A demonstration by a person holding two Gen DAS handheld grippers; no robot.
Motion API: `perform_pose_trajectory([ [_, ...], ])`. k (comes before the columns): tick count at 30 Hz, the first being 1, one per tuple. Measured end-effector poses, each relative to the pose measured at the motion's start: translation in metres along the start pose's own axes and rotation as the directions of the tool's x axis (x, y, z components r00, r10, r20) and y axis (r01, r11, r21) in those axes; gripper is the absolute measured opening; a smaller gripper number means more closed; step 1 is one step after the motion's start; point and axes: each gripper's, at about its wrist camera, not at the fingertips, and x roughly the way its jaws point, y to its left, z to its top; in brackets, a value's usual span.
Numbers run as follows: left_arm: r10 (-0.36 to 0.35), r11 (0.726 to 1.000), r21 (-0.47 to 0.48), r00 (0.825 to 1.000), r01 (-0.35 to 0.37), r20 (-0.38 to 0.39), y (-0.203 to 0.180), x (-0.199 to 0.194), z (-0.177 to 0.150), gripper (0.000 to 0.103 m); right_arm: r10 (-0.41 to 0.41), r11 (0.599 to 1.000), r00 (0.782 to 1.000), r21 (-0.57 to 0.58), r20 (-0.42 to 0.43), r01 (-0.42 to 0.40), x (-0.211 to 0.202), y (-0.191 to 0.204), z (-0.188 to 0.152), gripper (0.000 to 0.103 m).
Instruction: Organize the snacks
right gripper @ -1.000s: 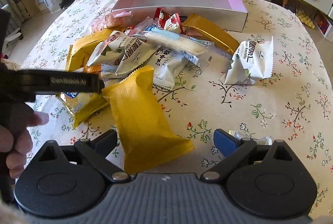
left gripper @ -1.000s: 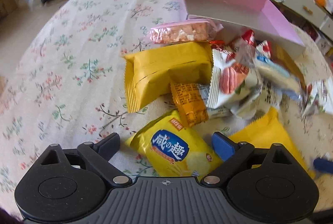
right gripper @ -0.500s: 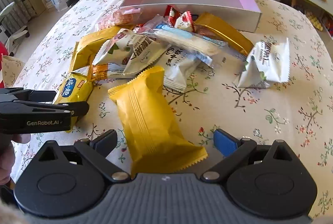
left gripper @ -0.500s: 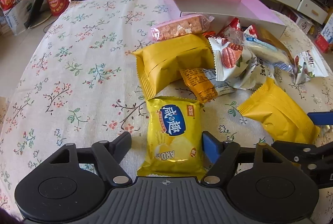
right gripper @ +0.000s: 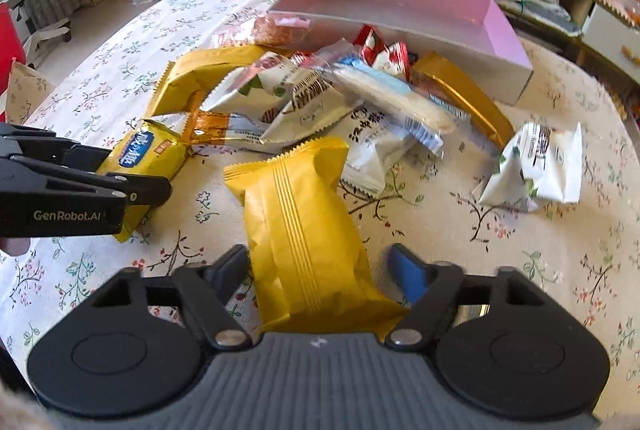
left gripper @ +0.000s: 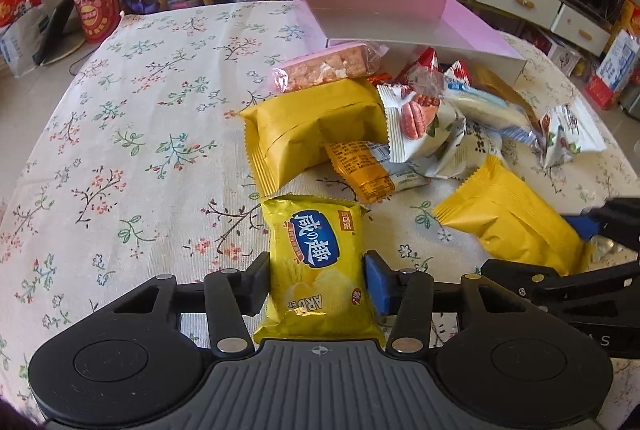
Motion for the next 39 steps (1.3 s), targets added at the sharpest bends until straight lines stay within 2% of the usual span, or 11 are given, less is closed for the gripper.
perform_pose_trajectory([
  [3, -0.001, 1.0, -0.006, 1.0, 0.001, 0.012, 0.0, -0.004, 0.002, 0.04, 0.015, 1.0, 1.0, 0.007, 0.005, -0.015, -0.003, -0.001, 0.002, 0.043],
  [8, -0.007, 1.0, -0.016, 1.0, 0.008, 0.017, 0.001, -0.008, 0.005, 0.036, 0.04, 0.999, 0.999, 0.029, 0.009, -0.04, -0.007, -0.002, 0.005, 0.038],
  [11, -0.018, 1.0, -0.022, 1.0, 0.018, 0.021, 0.001, -0.011, 0.006, 0.032, 0.043, 0.999, 0.999, 0.025, 0.019, -0.044, -0.011, 0.0, 0.005, 0.038],
  [16, -0.053, 0.998, -0.02, 0.998, 0.054, 0.04, 0.0, -0.02, 0.01, 0.019, 0.052, 0.998, 0.998, 0.032, 0.038, -0.053, -0.02, 0.001, 0.006, 0.038],
  [24, -0.087, 0.995, -0.047, 0.995, 0.089, 0.04, 0.0, -0.023, 0.012, 0.016, 0.064, 0.995, 0.997, 0.076, 0.045, -0.067, -0.025, -0.006, 0.009, 0.038],
  [39, -0.126, 0.988, -0.066, 0.982, 0.136, 0.139, -0.005, -0.052, 0.034, 0.015, 0.063, 0.989, 0.991, 0.129, 0.118, -0.078, -0.045, -0.023, 0.025, 0.038],
])
